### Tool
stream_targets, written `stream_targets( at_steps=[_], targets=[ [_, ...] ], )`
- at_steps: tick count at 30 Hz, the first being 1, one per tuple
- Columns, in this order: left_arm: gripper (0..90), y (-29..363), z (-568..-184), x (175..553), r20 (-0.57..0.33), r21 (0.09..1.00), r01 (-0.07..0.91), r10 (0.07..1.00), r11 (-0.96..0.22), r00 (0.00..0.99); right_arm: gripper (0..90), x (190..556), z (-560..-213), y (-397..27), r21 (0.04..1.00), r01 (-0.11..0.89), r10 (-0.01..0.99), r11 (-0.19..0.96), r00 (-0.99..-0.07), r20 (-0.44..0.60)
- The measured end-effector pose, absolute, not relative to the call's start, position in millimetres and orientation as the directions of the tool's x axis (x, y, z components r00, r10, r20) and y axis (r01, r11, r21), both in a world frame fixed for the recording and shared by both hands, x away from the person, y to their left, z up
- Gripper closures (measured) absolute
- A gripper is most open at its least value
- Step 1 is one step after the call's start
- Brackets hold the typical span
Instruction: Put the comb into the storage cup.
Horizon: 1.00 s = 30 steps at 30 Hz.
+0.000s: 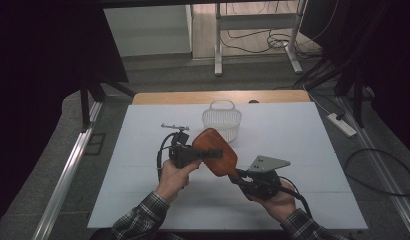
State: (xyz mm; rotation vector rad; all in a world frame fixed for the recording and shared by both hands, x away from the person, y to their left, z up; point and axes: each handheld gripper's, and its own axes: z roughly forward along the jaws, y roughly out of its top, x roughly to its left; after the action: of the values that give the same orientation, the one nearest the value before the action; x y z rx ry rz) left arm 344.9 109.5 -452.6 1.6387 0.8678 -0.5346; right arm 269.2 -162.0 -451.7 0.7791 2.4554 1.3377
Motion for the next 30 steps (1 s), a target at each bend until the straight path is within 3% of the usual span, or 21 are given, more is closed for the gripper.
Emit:
stream_targets(
  at_steps=[7,23,30],
  targets=[
    [51.8,109,-448,343,-0.701,0.655,0.750,0.295,-0.095,0.649,66.6,270,-452,-162,0.829,0.325,0.556,0.455,-0.831,0.021],
    [51.8,116,-435,340,-0.615,0.713,0.693,0.379,-0.106,0.691,26.8,276,-448,-172,0.795,0.378,0.579,0.475,-0.815,0.042],
    [51.6,117,-429,339,-0.548,0.737,0.660,0.443,-0.144,0.709,20.2,274,-449,-177,0.768,0.377,0.591,0.518,-0.806,-0.003]
  ],
)
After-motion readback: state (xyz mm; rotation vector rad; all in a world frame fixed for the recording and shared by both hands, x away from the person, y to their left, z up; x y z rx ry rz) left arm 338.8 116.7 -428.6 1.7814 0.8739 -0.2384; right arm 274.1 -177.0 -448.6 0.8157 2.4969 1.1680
